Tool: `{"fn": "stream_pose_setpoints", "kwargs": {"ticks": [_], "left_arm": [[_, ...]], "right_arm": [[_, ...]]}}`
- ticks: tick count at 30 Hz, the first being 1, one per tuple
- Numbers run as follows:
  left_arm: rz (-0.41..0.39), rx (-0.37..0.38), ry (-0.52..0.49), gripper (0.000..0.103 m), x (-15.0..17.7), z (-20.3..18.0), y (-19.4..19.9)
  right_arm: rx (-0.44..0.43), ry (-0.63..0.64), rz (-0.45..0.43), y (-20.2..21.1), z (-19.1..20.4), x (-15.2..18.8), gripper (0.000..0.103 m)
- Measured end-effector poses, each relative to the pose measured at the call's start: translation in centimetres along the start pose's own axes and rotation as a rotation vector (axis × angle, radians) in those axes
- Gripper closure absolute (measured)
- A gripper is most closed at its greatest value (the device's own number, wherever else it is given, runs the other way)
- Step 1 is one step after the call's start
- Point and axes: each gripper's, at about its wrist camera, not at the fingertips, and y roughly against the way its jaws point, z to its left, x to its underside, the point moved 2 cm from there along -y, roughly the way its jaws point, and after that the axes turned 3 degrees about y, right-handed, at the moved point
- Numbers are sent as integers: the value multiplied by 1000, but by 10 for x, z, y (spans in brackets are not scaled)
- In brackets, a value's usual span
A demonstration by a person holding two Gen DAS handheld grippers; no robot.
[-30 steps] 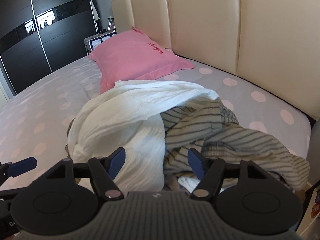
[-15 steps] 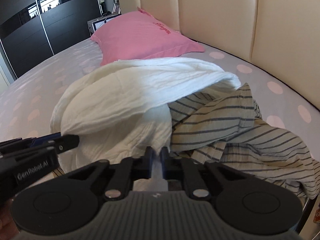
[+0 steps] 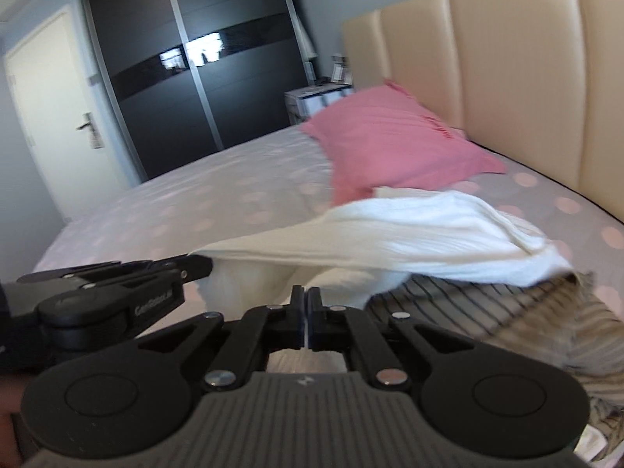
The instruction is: Fold clothes
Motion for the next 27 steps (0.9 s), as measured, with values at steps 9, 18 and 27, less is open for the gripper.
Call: {"fn": "stream_pose_setpoints", "kwargs": {"ticks": [9, 18, 27], "left_arm": [[16, -209, 3, 103, 29, 86, 92], [116, -394, 22, 103, 97, 159, 142], [151, -589, 58, 103, 140, 234, 207]], "right_arm": [[-292, 144, 103, 13, 119, 37, 102], [-425, 278, 164, 27, 162, 86, 75], [-276, 241, 261, 1, 140, 100, 64]]}}
